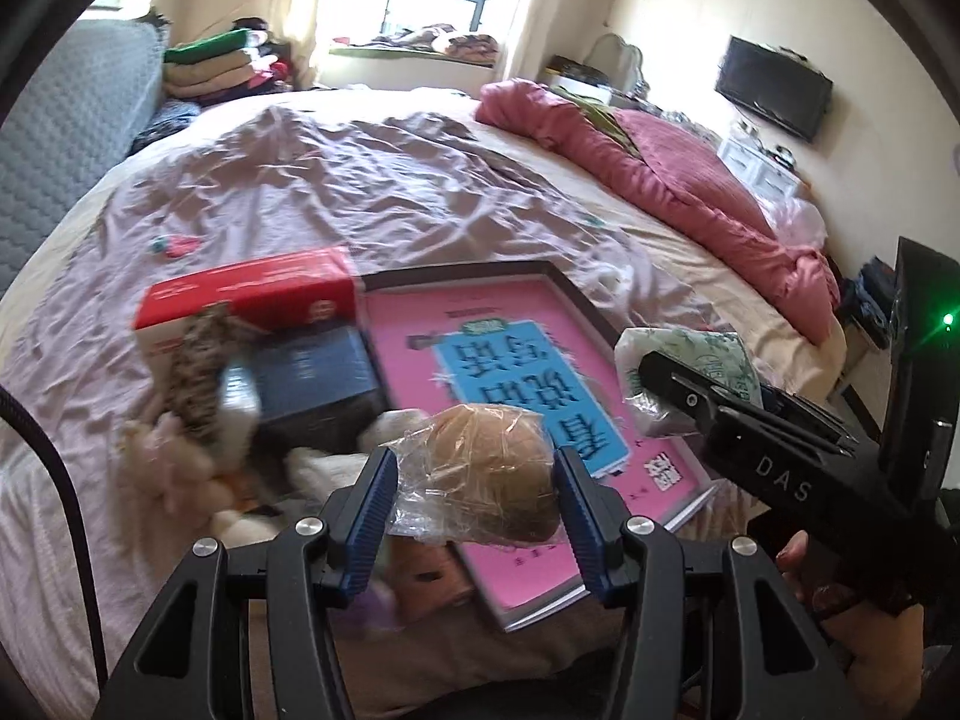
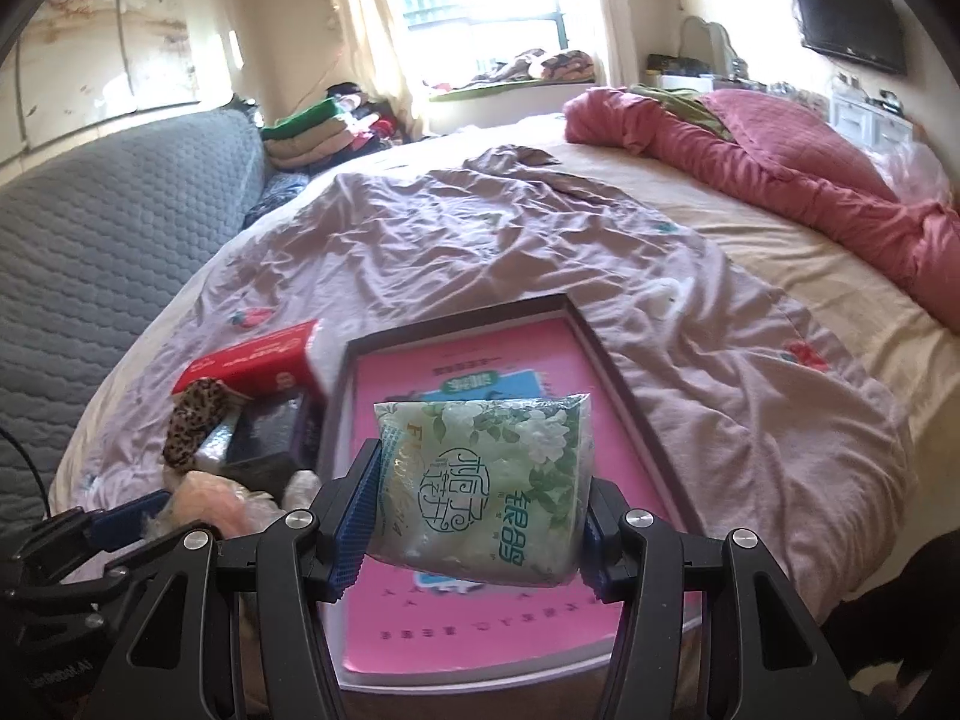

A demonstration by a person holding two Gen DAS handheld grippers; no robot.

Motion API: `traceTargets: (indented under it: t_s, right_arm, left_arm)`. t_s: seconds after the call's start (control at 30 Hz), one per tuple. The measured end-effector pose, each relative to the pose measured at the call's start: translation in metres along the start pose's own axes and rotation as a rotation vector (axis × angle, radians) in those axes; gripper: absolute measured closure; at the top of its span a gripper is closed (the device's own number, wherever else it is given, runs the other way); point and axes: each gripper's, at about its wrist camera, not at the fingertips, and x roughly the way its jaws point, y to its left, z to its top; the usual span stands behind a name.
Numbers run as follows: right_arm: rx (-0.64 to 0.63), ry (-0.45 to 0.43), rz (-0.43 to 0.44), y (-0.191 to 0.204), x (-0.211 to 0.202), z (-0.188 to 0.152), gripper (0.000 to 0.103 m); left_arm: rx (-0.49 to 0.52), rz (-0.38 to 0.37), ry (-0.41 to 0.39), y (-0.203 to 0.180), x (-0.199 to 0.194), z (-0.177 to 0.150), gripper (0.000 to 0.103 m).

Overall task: Organize soft objects
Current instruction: 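Carry the tissue pack with the right tool while the left tool carries the bread bag over the pink tray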

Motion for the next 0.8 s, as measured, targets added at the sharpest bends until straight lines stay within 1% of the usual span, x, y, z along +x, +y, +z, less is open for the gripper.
traceTargets:
  t_s: [0.17,0.27,0.33,0.43,0.67,0.8]
  right_arm:
    - [0.034,0.011,-0.009,-0.022,0.003,-0.003,0.045]
    - [0.038,0.02,-0.005,-0.027,0.006,-0.007,0.045]
    - [0.031,0.031,-0.007,-0.028,0.01,-0.01,0.045]
    - [0.043,0.056,-0.003,-0.033,0.017,-0.015,0.045]
    - [0.065,0.145,-0.001,-0.046,0.037,-0.03,0.045]
    - [0.072,0.182,-0.013,-0.05,0.048,-0.039,0.045]
  left_arm:
    - [0.045,-0.009,0.06,-0.024,0.028,-0.004,0.049]
    - [0.056,-0.016,0.097,-0.029,0.042,-0.008,0.049]
    - [0.044,-0.031,0.133,-0.03,0.053,-0.01,0.049]
    - [0.063,-0.025,0.167,-0.035,0.067,-0.015,0.049]
    - [0.095,-0.018,0.212,-0.046,0.083,-0.025,0.049]
    - [0.106,-0.017,0.218,-0.048,0.086,-0.028,0.049]
